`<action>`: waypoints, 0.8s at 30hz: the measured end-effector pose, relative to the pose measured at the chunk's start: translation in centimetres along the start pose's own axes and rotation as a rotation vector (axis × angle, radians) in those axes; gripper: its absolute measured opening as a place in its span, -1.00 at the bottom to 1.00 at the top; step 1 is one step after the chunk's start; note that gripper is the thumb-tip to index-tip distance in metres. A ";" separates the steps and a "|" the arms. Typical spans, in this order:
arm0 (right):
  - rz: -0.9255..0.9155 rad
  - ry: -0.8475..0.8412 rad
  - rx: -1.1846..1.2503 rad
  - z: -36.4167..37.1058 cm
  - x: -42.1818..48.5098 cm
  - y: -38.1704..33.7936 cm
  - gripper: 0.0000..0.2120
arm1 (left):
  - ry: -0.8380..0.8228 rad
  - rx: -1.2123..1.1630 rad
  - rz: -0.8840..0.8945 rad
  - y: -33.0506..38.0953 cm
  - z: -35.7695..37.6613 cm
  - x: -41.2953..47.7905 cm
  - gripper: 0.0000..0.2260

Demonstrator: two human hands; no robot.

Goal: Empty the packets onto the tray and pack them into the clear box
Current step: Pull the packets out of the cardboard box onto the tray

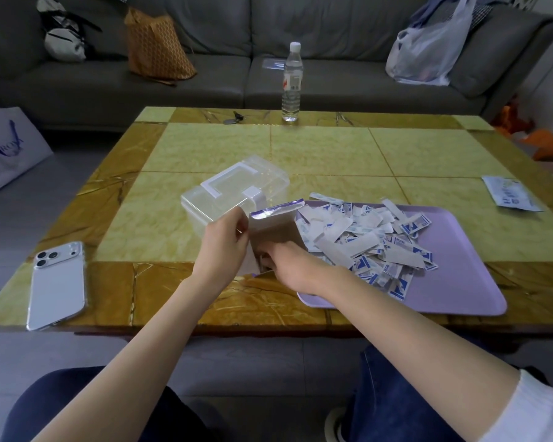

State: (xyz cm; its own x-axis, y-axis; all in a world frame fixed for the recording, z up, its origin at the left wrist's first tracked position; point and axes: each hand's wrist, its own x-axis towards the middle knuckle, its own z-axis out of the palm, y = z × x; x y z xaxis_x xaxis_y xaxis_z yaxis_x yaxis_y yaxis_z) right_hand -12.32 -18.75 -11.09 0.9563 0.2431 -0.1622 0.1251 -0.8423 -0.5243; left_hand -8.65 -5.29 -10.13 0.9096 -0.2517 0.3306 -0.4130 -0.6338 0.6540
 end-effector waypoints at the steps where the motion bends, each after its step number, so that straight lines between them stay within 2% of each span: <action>1: 0.006 -0.005 0.020 0.1 0.1 -0.1 -0.66 | 0.001 0.003 -0.006 0.0 0.0 0.1 -0.83; 4: 0.031 -0.019 0.096 0.0 0.2 -0.4 -0.61 | 0.000 0.008 -0.025 -0.2 0.0 0.1 -0.84; 8: 0.028 -0.014 0.160 -0.3 0.3 -0.7 -0.73 | 0.012 0.020 -0.047 -0.3 0.1 0.0 -0.85; 16: 0.050 0.005 0.063 -0.3 0.9 -0.9 -0.82 | 0.005 0.023 -0.051 0.2 0.2 0.0 -0.87; 21: 0.058 0.018 0.167 -0.2 0.5 -1.3 -0.74 | 0.010 0.024 -0.068 0.2 -0.1 -0.1 -0.86; 24: 0.062 0.046 0.184 -0.1 0.7 -1.5 -0.78 | 0.021 0.032 -0.085 0.1 -0.2 0.0 -0.86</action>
State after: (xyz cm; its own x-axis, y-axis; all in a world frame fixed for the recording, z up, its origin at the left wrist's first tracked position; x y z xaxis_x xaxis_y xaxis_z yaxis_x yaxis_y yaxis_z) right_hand -11.84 -17.39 -10.32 0.9722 0.1681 -0.1628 0.0195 -0.7515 -0.6594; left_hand -8.73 -5.26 -9.93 0.9400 -0.1812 0.2890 -0.3325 -0.6757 0.6579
